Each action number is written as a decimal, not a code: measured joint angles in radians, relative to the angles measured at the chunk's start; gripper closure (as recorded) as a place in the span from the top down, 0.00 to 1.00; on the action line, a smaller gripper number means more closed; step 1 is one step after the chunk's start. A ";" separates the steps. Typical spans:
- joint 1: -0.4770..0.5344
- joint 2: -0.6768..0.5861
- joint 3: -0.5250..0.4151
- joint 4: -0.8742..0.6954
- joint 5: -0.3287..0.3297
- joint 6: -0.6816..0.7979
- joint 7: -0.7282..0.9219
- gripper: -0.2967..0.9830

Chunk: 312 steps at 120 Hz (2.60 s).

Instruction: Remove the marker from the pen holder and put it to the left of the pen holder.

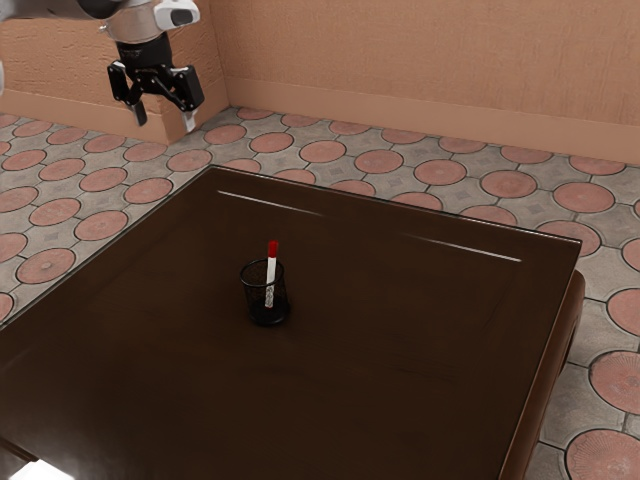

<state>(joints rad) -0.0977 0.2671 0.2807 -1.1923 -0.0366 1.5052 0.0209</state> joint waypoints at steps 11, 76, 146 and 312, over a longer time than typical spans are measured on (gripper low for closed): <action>0.001 0.000 0.000 0.000 0.000 -0.001 0.001 0.77; -0.003 0.466 -0.107 0.045 -0.010 0.768 -0.078 0.77; -0.050 0.271 -0.115 -0.351 -0.073 0.730 -0.196 0.77; -0.063 0.208 -0.113 -0.421 0.007 0.799 -0.272 0.18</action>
<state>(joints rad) -0.1605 0.4754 0.1679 -1.6136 -0.0299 2.3042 -0.2509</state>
